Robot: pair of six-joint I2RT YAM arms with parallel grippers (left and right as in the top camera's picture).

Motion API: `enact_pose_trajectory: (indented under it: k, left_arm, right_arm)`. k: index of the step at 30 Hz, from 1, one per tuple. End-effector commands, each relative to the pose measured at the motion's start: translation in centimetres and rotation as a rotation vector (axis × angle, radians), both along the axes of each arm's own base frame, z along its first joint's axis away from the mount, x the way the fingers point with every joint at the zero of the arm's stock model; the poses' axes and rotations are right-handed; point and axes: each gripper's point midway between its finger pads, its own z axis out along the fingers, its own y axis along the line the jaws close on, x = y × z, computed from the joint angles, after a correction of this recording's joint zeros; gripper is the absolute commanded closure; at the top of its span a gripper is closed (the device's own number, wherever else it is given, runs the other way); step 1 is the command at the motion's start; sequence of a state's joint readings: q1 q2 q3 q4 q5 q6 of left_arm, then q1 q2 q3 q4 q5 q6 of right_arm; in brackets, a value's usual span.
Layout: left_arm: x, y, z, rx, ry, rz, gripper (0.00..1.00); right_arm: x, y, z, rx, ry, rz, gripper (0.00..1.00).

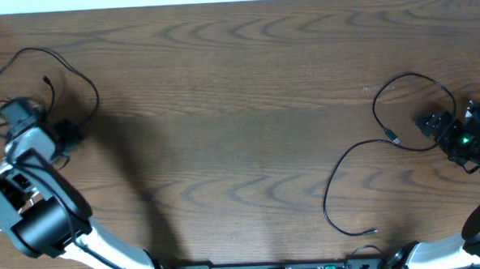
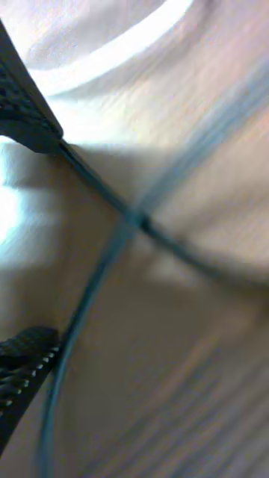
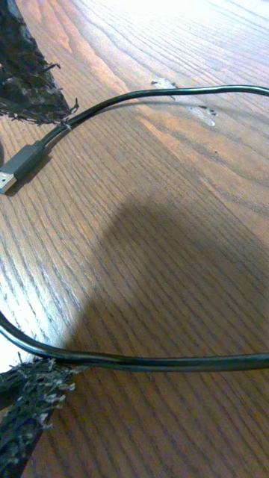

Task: Untangle cables

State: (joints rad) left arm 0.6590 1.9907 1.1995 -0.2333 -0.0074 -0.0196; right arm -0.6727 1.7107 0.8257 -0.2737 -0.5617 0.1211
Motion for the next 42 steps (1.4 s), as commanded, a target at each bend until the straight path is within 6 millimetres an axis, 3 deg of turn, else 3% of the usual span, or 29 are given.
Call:
enact_pose_trajectory:
  k: [1,4,7,11,16,21,30,35,42]
  left_arm:
    - [-2.7,2.8,-1.2,0.001,0.005,0.148,0.20]
    - [-3.3,3.9,-1.0,-0.016,-0.033,0.199,0.20]
    - [-3.0,3.6,-1.0,-0.052,-0.063,0.184,0.20]
    - [-1.4,2.3,-0.8,-0.113,-0.122,0.131,0.20]
    - [0.8,1.1,0.9,-0.139,-0.192,0.069,0.20]
    - [2.4,0.8,5.0,-0.081,-0.262,0.030,0.20]
    - [3.5,-1.0,16.2,0.063,-0.441,-0.043,0.19]
    - [2.3,-4.0,20.1,0.071,-0.461,-0.081,0.19]
    - [-0.6,-11.9,21.5,-0.028,-0.365,-0.187,0.19]
  right_arm:
    - [-0.7,0.7,-0.9,0.021,0.041,0.006,0.01]
    - [-0.8,0.7,-1.0,0.023,0.044,0.006,0.01]
    - [-0.8,0.7,-1.0,0.023,0.044,0.006,0.01]
    - [-0.8,0.7,-1.0,0.023,0.044,0.006,0.01]
    - [-0.8,0.7,-1.0,0.022,0.043,0.006,0.01]
    - [-0.7,0.7,-0.9,0.020,0.041,0.006,0.01]
    - [-0.5,0.5,-0.8,0.011,0.029,0.006,0.01]
    - [-0.5,0.5,-0.8,0.011,0.029,0.006,0.01]
    - [-0.4,0.5,-0.8,0.008,0.027,0.009,0.01]
